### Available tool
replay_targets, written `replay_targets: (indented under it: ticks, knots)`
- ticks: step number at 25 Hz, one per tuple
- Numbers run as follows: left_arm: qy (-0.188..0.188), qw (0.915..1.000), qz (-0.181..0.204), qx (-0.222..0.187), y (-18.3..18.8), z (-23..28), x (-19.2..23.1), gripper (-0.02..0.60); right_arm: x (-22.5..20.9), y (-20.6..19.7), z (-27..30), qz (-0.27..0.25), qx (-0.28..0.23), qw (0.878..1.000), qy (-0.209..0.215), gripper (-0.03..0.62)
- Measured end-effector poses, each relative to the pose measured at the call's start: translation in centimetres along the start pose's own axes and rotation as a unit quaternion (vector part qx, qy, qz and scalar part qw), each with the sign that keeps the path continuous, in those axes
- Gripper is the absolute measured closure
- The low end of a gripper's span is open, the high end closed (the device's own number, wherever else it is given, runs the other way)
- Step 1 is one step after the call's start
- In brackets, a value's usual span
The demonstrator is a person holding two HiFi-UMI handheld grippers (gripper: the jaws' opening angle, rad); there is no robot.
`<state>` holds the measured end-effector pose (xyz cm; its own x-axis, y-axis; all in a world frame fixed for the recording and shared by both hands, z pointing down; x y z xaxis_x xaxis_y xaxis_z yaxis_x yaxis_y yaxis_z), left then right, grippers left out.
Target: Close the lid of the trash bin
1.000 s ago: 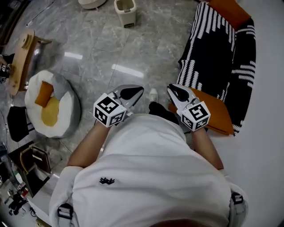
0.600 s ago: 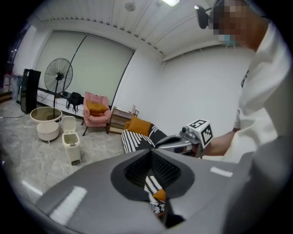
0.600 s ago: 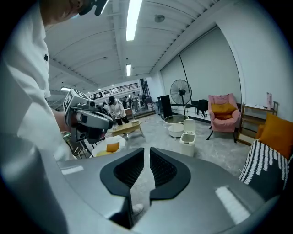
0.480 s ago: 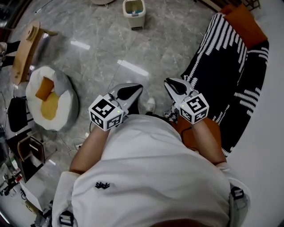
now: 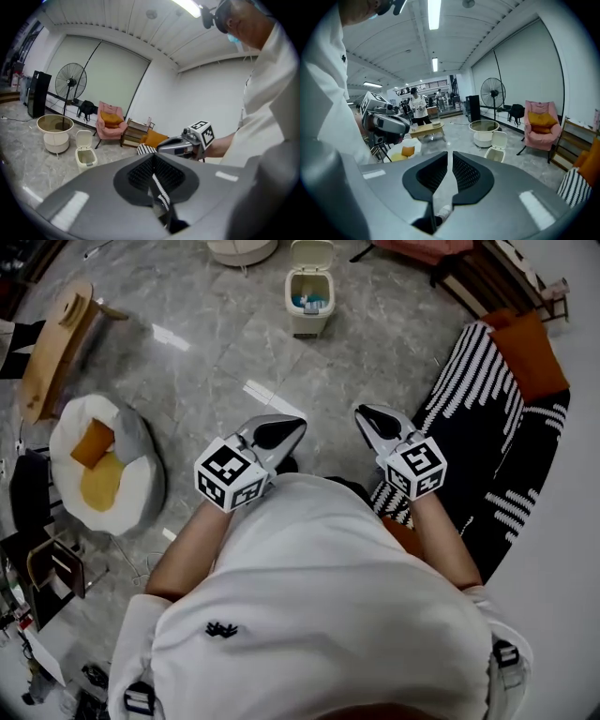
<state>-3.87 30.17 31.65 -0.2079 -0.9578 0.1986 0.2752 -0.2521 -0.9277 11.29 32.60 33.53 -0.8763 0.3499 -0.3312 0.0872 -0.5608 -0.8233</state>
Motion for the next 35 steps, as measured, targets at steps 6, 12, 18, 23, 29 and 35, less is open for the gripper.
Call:
replay_targets:
  ticks: [6, 12, 18, 23, 29, 35]
  knots:
    - [0.026, 0.9996, -0.006, -0.006, 1.2, -1.2, 8.6, 0.526, -4.5, 5.5, 8.2, 0.000, 0.006, 1.000, -0.016, 0.576]
    - [0.081, 0.9956, -0.042, -0.023, 1.5, -1.3, 14.8, 0.526, -11.1, 9.4, 15.7, 0.006, 0.036, 0.999, -0.008, 0.578]
    - [0.131, 0.9885, -0.075, -0.011, 2.1, 0.9, 20.7, 0.526, -20.4, 13.9, 25.1, 0.022, 0.061, 0.998, 0.005, 0.577]
    - [0.149, 0.9843, -0.094, -0.011, 5.0, 4.7, 25.6, 0.527, -29.1, 17.5, 33.9, 0.033, 0.084, 0.996, 0.006, 0.576]
    - [0.157, 0.9831, -0.095, 0.009, 6.6, 9.4, 30.1, 0.526, -38.5, 18.9, 43.9, 0.055, 0.111, 0.992, -0.017, 0.576]
    - [0.176, 0.9783, -0.104, 0.032, 6.1, 12.0, 32.9, 0.526, -45.3, 18.5, 51.4, 0.073, 0.136, 0.987, -0.034, 0.575]
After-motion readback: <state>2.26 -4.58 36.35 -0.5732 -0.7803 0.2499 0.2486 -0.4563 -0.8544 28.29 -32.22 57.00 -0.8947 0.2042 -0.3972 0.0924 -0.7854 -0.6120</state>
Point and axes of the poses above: the fingertips, and each gripper's own axes: z forward along the fingers, x to its left, y out of its top, the point moved 3 cm from there along -z, backward along the fingers, and after that the axes turned 11 degrees about z, right-handed, at the moved point
